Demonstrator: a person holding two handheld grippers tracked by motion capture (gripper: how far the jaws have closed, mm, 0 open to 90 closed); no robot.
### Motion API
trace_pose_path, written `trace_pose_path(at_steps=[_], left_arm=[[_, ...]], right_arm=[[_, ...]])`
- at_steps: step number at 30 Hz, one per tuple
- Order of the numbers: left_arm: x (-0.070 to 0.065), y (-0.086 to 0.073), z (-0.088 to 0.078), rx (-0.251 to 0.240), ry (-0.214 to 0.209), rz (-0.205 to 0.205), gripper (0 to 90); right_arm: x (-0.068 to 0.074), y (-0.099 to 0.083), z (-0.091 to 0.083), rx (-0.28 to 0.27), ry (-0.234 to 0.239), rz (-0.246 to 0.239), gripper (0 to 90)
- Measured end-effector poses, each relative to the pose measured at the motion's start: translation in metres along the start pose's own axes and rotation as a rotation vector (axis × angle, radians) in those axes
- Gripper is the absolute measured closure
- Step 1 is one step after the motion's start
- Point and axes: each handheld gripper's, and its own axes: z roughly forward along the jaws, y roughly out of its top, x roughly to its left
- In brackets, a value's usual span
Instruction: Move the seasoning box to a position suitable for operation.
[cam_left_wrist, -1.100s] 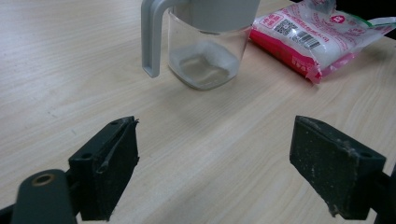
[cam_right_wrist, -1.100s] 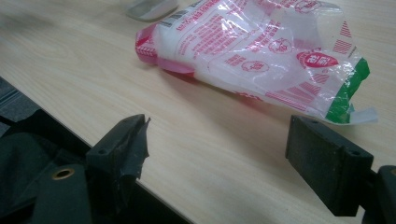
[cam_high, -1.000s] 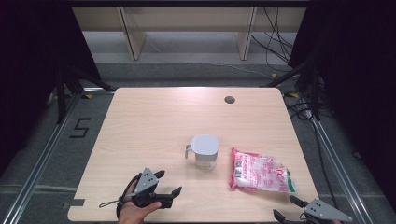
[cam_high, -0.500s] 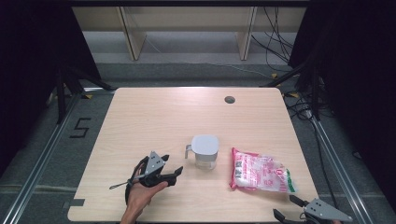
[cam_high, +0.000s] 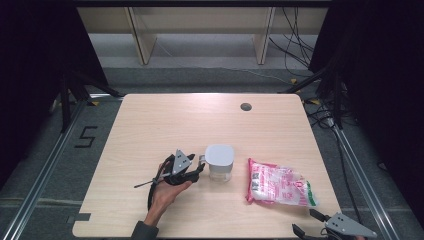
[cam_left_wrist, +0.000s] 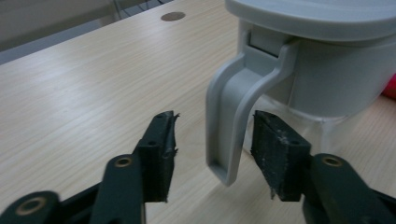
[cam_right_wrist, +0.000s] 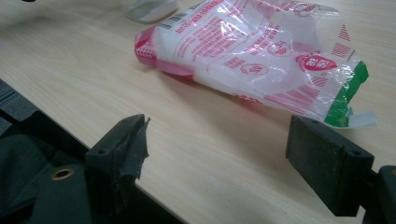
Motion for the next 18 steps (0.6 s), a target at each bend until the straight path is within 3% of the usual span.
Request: trace_pose_path(at_steps=[1, 3, 4, 6, 8, 9, 12, 13, 15, 18], left_arm=[[0.0, 0.0, 0.003, -0.004, -0.004, 0.012, 53.0], [0.0, -0.001, 0.008, 0.004, -0.004, 0.019, 62.2], [-0.001, -0.001, 0.01, -0.014, -0.005, 0.024, 65.2], [-0.001, -0.001, 0.01, -0.023, 0.004, 0.016, 70.5], [-0.003, -0.001, 0.009, -0.023, 0.002, 0.001, 71.3], [-0.003, 0.0, 0.008, -0.013, 0.006, 0.019, 71.2], [-0.005, 0.0, 0.004, -0.005, 0.005, 0.019, 71.0], [-0.006, -0.001, 0.003, -0.013, 0.005, 0.014, 70.8], [-0.008, -0.003, -0.001, -0.01, 0.0, -0.019, 70.9], [-0.01, -0.004, -0.003, -0.012, 0.004, -0.015, 70.7]], right_arm=[[-0.001, 0.0, 0.001, -0.002, -0.008, -0.01, 21.5], [-0.001, 0.0, 0.001, -0.003, 0.007, -0.008, 21.7], [0.0, 0.0, 0.001, 0.001, 0.001, 0.008, 21.9], [-0.002, 0.0, 0.001, -0.003, 0.009, -0.009, 21.9], [-0.002, 0.0, 0.001, -0.006, -0.001, -0.018, 22.0], [-0.002, 0.0, 0.002, -0.005, 0.0, -0.019, 22.2], [0.001, 0.0, 0.0, 0.007, 0.009, 0.017, 22.3], [-0.001, 0.0, 0.0, 0.0, 0.012, -0.007, 22.3], [-0.001, 0.0, 0.001, -0.003, 0.015, -0.009, 22.4], [0.001, 0.0, 0.001, 0.004, 0.009, 0.01, 22.4]])
